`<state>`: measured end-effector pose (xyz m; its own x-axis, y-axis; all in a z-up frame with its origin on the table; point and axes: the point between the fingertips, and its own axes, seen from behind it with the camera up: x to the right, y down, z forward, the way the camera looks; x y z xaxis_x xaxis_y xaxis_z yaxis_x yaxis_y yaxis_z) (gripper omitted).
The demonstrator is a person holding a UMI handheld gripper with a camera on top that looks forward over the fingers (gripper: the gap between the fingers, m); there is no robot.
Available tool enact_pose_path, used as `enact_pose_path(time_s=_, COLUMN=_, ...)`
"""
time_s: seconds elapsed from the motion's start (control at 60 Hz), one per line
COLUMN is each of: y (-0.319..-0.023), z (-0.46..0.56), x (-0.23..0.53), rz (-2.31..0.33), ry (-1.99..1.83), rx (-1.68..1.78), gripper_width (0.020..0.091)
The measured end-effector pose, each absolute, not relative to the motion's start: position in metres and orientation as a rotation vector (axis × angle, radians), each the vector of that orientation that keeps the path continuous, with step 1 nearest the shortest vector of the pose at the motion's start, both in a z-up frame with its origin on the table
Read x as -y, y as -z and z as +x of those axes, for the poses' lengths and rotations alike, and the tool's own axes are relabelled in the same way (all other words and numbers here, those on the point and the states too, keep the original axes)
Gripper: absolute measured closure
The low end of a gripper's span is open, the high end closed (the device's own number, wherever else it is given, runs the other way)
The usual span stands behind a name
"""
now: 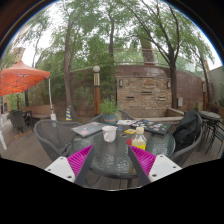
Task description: Pour water
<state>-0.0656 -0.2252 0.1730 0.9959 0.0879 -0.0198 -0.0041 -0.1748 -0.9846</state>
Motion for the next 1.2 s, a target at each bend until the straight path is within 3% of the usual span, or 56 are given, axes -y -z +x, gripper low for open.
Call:
enact_pose_path(time_s=0.383, y=-0.089, z=0.032, x=0.090, rz=-1.750, ry=0.003, rx=0.011, gripper_width=0.0307)
enact_pose_path(time_s=0.6, y=-0.078, z=0.042, x=0.028, rz=-1.711, ry=0.018, rx=0.001, gripper_width=0.0308)
enact_pose_path(time_s=0.667, y=-0.079, z=0.042, x=0.020, rz=-1.691, ry=0.008, rx=-0.011, gripper_width=0.0383)
enact_pose_path(time_s=0.717, y=-0.079, z=0.041, x=0.017, rz=-1.688, ry=0.000, rx=-0.018, gripper_width=0.0593)
enact_pose_path(time_s=0.9, y=-0.077, z=0.039, x=0.014, rz=-1.648, ry=0.035, rx=-0.041, gripper_width=0.0613)
enact_pose_path(time_s=1.05, y=-0.078, z=0.042, x=0.014, rz=-1.678, ry=0.030, rx=-0.046, gripper_width=0.0697)
enact_pose_path(time_s=1.083, y=-0.081, z=0.043, x=0.011, rz=-1.678, ry=0.054, rx=-0.024, gripper_width=0.0729)
enact_pose_path(time_s=1.2, y=-0.119, z=0.052, x=-0.012, rz=-1.649, ry=0.269, rx=0.141, gripper_width=0.0729)
